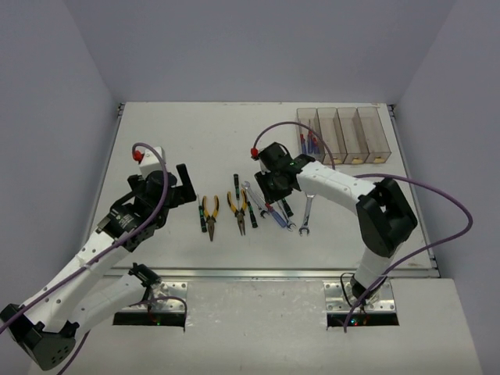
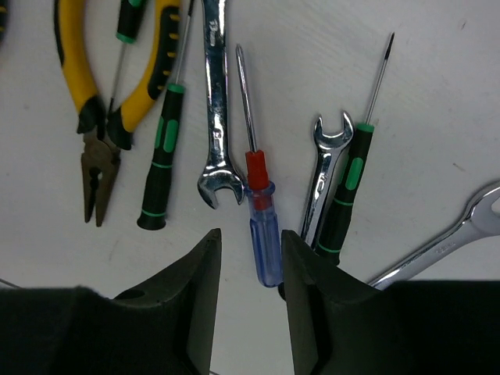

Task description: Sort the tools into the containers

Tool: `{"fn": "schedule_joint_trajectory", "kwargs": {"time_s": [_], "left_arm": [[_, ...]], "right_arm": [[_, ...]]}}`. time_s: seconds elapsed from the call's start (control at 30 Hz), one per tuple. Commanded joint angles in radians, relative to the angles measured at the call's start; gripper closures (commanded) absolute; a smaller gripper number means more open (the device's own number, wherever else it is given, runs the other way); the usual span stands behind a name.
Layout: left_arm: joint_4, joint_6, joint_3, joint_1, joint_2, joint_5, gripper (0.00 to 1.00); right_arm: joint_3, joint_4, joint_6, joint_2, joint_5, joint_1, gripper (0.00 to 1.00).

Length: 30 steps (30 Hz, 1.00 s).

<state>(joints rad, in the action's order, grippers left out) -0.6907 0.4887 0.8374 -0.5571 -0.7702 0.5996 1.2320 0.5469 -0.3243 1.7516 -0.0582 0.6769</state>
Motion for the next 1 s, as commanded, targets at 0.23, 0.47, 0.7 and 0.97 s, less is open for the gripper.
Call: {"fn": "schedule_joint_trajectory", "kwargs": {"time_s": [0.23,0.47,0.7,0.97], "left_arm": [[0.055,-0.028,-0.007,-0.004,-0.009,-0.047,0.0],[0.062,-0.035,-0.009,-0.002,-0.003,-0.06,0.0],[0.066,-0.039,-0.009,-0.002,-0.007,-0.069,0.0],[0.066,-0.042,-0.009,-0.003,-0.006,-0.072,0.0]], "right_arm": [[0.006,0.013,0.026,0.104,-0.049,0.029,0.64],[-0.03,-0.002,0.01,0.157,-0.063,0.03,0.69],[-0.051,-0.017,0.0,0.178,-0.069,0.031,0.8],[-0.021,-0.001,-0.015,0.06,-0.072,0.031,1.0]]}}
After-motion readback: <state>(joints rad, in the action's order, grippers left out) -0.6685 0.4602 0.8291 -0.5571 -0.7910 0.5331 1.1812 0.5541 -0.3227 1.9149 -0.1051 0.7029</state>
